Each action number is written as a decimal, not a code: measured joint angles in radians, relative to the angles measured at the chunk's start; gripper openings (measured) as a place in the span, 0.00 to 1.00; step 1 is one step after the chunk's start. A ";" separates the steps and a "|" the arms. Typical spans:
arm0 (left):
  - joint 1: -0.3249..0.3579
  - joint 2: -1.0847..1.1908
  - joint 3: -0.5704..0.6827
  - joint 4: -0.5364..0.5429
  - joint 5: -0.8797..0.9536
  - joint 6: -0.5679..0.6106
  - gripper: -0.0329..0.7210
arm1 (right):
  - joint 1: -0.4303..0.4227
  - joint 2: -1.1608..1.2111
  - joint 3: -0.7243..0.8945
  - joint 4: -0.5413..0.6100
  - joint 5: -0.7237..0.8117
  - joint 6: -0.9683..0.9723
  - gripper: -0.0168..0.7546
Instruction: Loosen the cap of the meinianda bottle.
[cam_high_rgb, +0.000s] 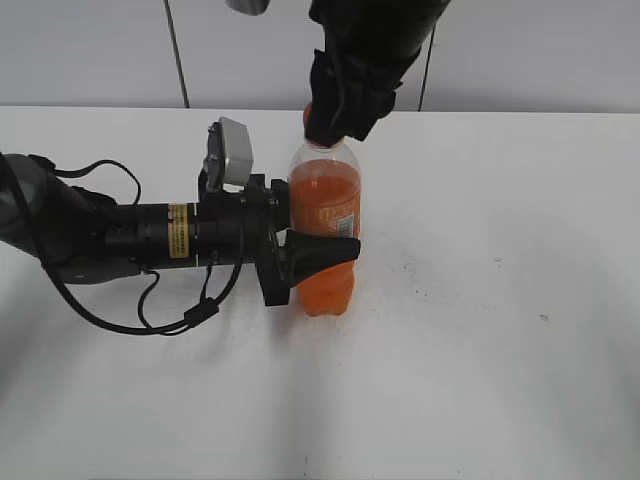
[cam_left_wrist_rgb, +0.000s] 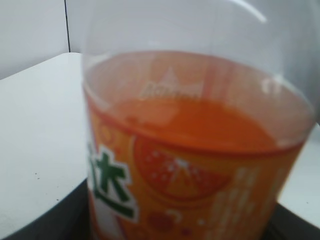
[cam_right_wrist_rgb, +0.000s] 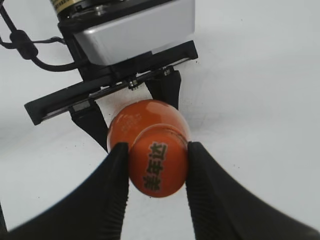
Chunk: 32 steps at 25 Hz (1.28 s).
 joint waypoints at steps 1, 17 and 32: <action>0.000 0.000 0.000 0.001 0.000 0.000 0.59 | 0.000 -0.001 0.000 0.001 0.000 -0.007 0.37; 0.000 0.000 0.000 -0.009 0.003 -0.005 0.59 | 0.001 -0.074 0.000 -0.047 -0.005 0.197 0.37; 0.000 0.000 0.000 -0.009 0.005 -0.005 0.59 | -0.340 -0.130 0.339 -0.102 -0.159 0.738 0.37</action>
